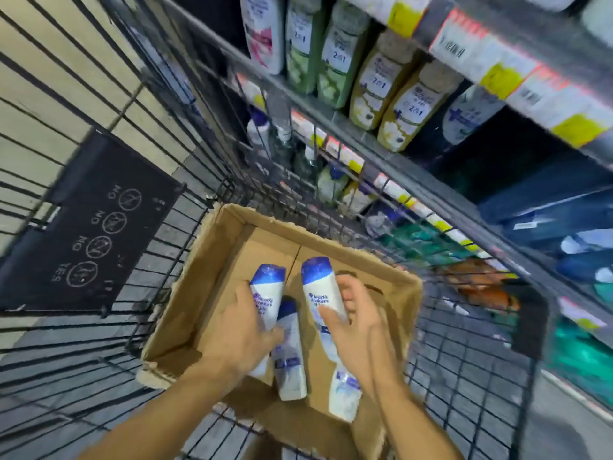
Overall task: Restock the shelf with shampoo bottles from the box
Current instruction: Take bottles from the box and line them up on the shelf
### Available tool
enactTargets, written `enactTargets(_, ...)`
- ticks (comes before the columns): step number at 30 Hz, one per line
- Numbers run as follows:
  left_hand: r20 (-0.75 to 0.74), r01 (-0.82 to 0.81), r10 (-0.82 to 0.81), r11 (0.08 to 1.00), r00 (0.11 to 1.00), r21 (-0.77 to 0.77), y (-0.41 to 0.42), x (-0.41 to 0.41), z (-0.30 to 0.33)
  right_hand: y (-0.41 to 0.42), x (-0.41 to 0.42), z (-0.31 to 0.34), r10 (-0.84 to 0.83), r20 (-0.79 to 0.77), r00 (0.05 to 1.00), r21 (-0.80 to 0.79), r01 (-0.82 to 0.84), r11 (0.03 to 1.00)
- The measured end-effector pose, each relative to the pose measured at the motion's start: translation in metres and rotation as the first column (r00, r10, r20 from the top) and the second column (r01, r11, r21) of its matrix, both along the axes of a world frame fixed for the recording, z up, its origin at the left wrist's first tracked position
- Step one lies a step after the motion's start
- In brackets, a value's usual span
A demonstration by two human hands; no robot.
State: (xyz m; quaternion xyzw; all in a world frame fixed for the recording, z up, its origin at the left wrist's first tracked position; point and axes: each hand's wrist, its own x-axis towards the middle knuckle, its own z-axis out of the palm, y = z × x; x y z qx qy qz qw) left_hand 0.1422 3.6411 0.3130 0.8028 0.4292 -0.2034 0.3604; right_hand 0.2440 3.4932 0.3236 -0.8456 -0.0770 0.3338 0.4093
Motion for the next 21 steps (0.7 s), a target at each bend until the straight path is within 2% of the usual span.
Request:
enactTargets(3,0.105,0.128,-0.146,0.978,0.984,0.164,-0.020,0.018,0.068,-0.018,0.020,0.054,-0.047,0.082,0.996,0.133,0.036,0.990)
enactTargets(7,0.376,0.038,-0.103,0.984,0.921,0.176,-0.068,0.053,0.159,-0.067,0.048,0.139,-0.082,0.194,0.977,0.278,0.026,0.960)
enactTargets(11,0.551,-0.001,-0.151,0.964,0.821,0.266,-0.135,0.090,0.237,-0.138,0.078,0.228,-0.140,0.323,0.936,0.395,0.001,0.919)
enactTargets(14,0.631,-0.018,-0.192,0.950,0.752,0.311,-0.196,0.111,0.297,-0.197,0.098,0.286,-0.186,0.384,0.904,0.457,-0.011,0.889)
enactTargets(21,0.770,-0.017,-0.183,0.969,0.611,0.245,-0.318,0.143,0.420,-0.323,0.130,0.410,-0.228,0.450,0.863,0.543,-0.062,0.837)
